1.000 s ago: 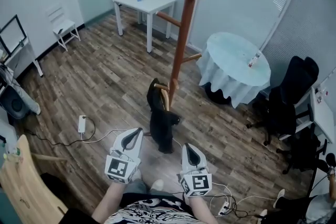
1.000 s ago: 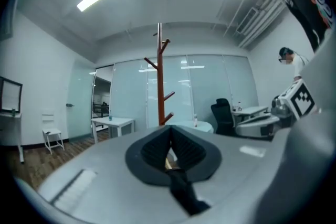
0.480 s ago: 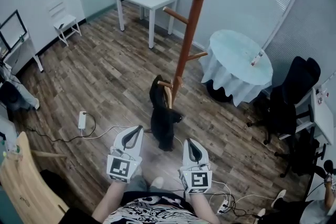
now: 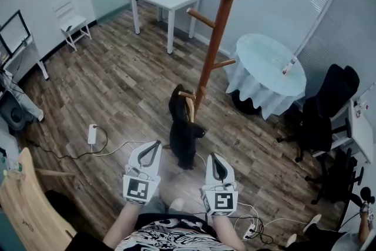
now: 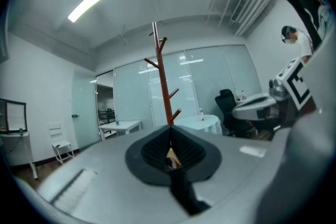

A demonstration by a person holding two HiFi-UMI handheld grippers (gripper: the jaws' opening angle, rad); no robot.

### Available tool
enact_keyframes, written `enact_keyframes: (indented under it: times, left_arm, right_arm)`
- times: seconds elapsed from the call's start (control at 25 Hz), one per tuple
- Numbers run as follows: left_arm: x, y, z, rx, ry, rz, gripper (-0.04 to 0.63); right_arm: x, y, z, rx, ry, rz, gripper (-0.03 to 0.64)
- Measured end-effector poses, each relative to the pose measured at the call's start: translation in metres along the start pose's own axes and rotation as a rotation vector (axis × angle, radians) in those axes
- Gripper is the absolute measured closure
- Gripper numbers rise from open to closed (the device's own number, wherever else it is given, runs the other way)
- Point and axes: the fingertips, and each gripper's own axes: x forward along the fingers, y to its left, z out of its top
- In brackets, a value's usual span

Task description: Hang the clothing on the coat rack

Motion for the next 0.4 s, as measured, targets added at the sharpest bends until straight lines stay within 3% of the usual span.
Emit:
enact_keyframes:
  times: [0.4]
  left_arm:
    - [0.0076,-0.0063,-0.0078,-0.018,0.022,-0.007,0.606]
  right_arm:
    - [0.0030,-0.0058,-0.0032,-0.002,0.015,0.011,0.618]
